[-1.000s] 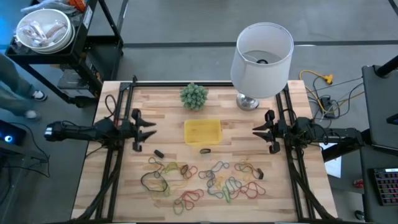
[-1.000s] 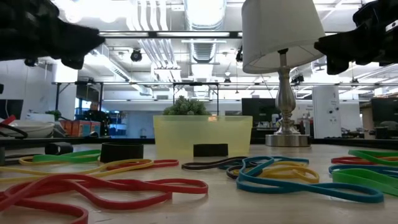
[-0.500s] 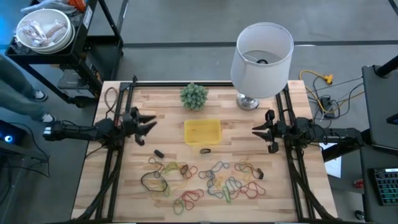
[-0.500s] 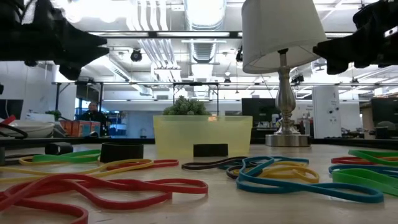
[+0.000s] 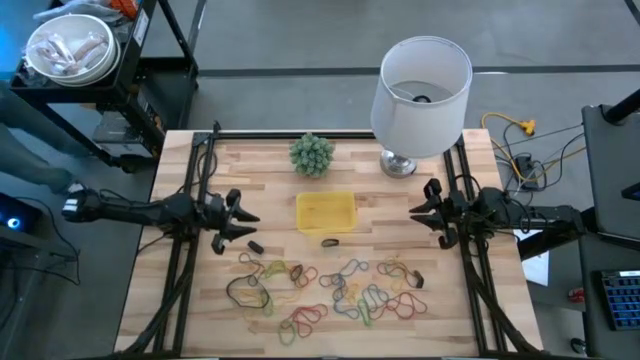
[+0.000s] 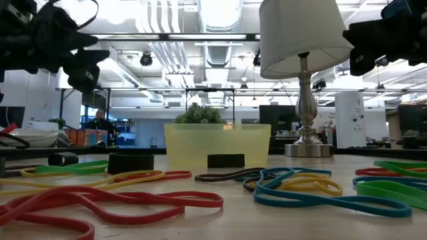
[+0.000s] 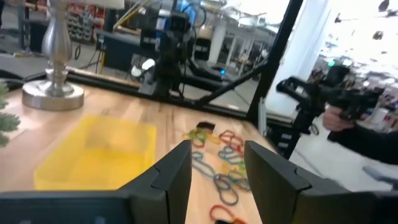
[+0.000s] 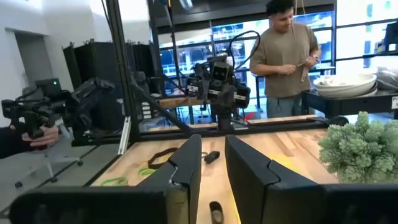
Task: Pick and place rubber bands into bin
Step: Put the black rubber band into the yellow bin
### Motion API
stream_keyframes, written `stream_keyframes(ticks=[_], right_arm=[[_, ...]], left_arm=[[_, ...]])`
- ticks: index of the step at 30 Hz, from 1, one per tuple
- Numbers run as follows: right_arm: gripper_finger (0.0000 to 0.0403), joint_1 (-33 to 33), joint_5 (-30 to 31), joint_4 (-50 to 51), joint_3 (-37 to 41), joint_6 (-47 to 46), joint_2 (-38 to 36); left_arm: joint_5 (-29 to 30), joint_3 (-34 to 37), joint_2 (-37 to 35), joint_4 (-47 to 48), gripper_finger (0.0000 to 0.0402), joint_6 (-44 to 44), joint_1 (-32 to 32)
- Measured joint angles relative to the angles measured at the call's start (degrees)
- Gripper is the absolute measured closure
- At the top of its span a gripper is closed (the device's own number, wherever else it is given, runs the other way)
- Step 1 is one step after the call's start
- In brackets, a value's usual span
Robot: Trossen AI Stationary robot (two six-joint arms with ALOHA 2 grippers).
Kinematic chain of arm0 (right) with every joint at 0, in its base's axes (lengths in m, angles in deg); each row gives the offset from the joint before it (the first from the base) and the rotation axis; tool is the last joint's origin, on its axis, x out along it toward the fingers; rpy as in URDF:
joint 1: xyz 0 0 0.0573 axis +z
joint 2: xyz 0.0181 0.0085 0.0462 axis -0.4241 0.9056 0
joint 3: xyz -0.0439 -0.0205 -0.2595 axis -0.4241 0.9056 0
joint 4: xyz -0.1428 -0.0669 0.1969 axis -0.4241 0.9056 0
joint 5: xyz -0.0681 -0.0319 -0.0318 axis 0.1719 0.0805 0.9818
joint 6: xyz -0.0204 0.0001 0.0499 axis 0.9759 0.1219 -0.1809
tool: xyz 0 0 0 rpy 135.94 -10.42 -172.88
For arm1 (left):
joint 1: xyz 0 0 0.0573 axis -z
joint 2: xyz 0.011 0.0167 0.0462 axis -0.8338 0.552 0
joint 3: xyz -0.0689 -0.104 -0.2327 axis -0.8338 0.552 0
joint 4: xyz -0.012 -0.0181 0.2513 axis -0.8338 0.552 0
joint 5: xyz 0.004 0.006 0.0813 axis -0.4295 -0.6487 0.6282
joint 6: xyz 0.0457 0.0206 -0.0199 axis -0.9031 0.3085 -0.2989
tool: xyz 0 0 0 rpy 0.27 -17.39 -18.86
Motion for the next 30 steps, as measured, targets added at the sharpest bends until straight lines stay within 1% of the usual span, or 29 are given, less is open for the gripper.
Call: stream_keyframes(ticks=[5,7,10,12,14,16,21,24,25,28,30], right_arm=[[0.0335,0.0,-0.4,0.0,0.0,-0.1,0.5],[0.0335,0.0,-2.6,-0.2,0.0,0.0,0.7],[0.0335,0.0,-7.7,-0.3,0.0,-0.5,0.7],[0.0335,0.0,-10.6,-1.0,0.0,-2.2,0.7],[0.0335,0.3,-12.0,-1.7,0.0,-3.4,0.7],[0.0335,0.9,-12.0,-2.2,0.0,-3.4,0.7],[0.0335,1.4,-11.9,-3.1,0.0,-1.7,0.7],[0.0335,1.4,-11.7,-2.9,0.0,0.2,0.7],[0.0335,1.4,-11.7,-3.0,0.0,1.0,0.7],[0.0335,1.4,-10.6,-2.6,0.0,3.9,0.7],[0.0335,1.4,-8.6,-1.2,0.0,5.6,0.7]], left_arm=[[0.2,0.0,3.5,-1.6,0.0269,-1.4,0.0],[-0.2,0.0,4.7,-1.8,0.0269,-1.5,0.0],[-0.3,0.0,6.1,-2.4,0.0269,-2.3,0.0],[-0.4,0.0,7.2,-5.1,0.0269,-3.2,0.0],[-0.5,0.0,8.9,-9.3,0.0269,-3.2,0.0],[-0.8,-0.3,10.8,-12.5,0.0269,-3.4,0.0],[-1.8,-3.7,15.5,-13.2,0.0269,-5.7,0.0],[-0.8,-4.4,18.8,-13.5,0.0269,-6.1,-0.1],[0.3,-4.4,19.9,-13.2,0.0269,-6.3,-0.1],[0.6,-5.7,22.6,-11.0,0.0269,-9.4,-0.1],[1.1,-7.5,23.8,-6.6,0.0269,-10.9,-0.1]])
